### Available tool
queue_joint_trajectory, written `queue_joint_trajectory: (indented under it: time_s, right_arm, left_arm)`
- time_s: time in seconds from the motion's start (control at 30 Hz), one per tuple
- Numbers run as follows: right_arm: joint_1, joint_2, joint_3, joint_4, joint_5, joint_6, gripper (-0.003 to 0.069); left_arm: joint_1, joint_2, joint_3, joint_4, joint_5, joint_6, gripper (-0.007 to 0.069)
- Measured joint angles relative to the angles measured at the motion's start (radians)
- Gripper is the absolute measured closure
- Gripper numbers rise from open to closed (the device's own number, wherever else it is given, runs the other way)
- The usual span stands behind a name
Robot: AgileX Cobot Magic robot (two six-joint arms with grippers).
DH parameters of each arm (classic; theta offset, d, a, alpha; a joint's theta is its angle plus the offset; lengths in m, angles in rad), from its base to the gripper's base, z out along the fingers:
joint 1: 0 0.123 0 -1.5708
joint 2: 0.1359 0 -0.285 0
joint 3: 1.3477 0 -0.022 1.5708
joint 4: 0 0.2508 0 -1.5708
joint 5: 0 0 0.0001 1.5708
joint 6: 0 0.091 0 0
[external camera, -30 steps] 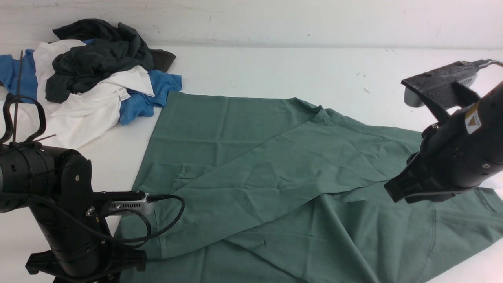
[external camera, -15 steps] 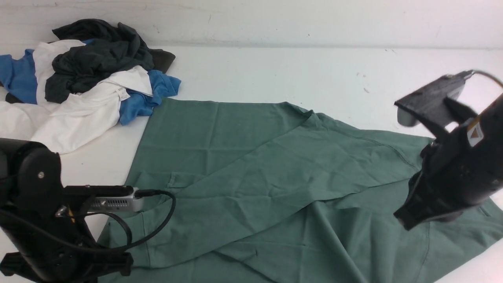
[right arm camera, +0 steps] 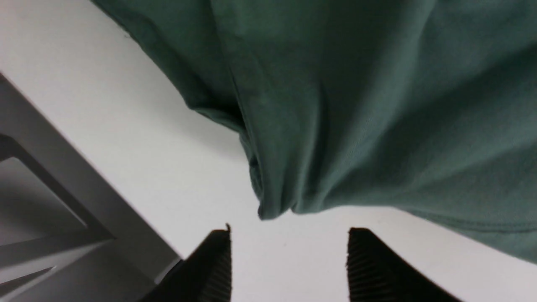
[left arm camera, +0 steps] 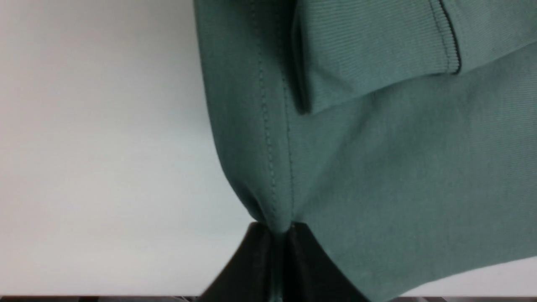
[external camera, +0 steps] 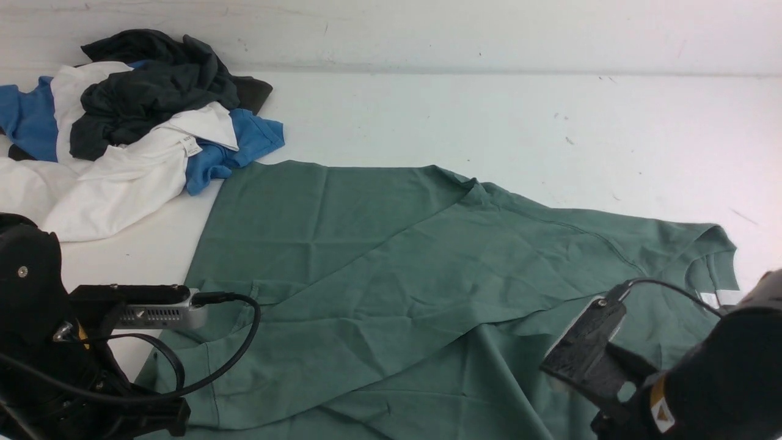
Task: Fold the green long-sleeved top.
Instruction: Use both arms simultaneously to clamp the lower edge of the clothing fabric, then use both arms to drag the lower edge of the fabric forward and fold it over the upper edge
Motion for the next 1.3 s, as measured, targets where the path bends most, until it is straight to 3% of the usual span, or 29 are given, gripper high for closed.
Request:
queue_joint_trajectory:
  time_s: [0.03,0.13,0.23,0.3,0.33,0.4,0.47,0.57,0.77,0.93,1.07,1.3]
  right_arm:
    - [0.005,0.021,0.014,-0.004,-0.028,0.0,0.0216]
    - [0.009,0.095,0.02,-0.008,-0.069,0.011,0.0139]
    - [0.01,0.131,0.02,-0.016,-0.092,0.019,0.0138]
    - [0.01,0.161,0.02,-0.022,-0.129,0.059,0.023]
    - [0.01,0.161,0.02,-0.022,-0.131,0.059,0.023]
    - [0.01,0.164,0.02,-0.023,-0.142,0.08,0.0435]
    - [0.011,0.164,0.02,-0.023,-0.118,0.085,0.0569]
    - [0.011,0.147,0.02,-0.022,-0.053,0.086,0.0628]
    - [0.011,0.002,-0.036,-0.056,0.081,0.091,0.0631]
    - [-0.028,-0.031,-0.192,-0.113,0.182,0.1,0.0631]
    - [-0.102,0.019,-0.342,-0.189,0.196,0.103,0.0631]
    - [-0.231,0.22,-0.604,-0.211,0.205,-0.009,0.0631]
  left_arm:
    - [0.0,0.0,0.0,0.001,0.0,0.0,0.0607]
    - [0.0,0.0,0.0,0.001,-0.001,0.0,0.0607]
    - [0.0,0.0,0.0,0.001,-0.001,0.0,0.0607]
    - [0.0,0.0,0.0,0.001,-0.001,0.0,0.0607]
    - [0.0,0.0,0.0,0.001,-0.001,0.0,0.0607]
    - [0.0,-0.005,0.0,0.001,0.0,0.0,0.0607]
    - [0.0,-0.017,0.0,-0.006,0.008,0.0,0.0607]
    - [0.0,-0.054,0.0,-0.025,0.046,0.0,0.0607]
    - [0.0,-0.18,-0.077,-0.041,0.09,-0.022,0.0607]
    - [0.0,-0.147,-0.213,-0.004,0.101,-0.065,0.0607]
    - [0.005,-0.049,-0.36,0.027,0.1,-0.1,0.0607]
    - [0.057,0.207,-0.696,0.024,0.1,-0.121,0.0607]
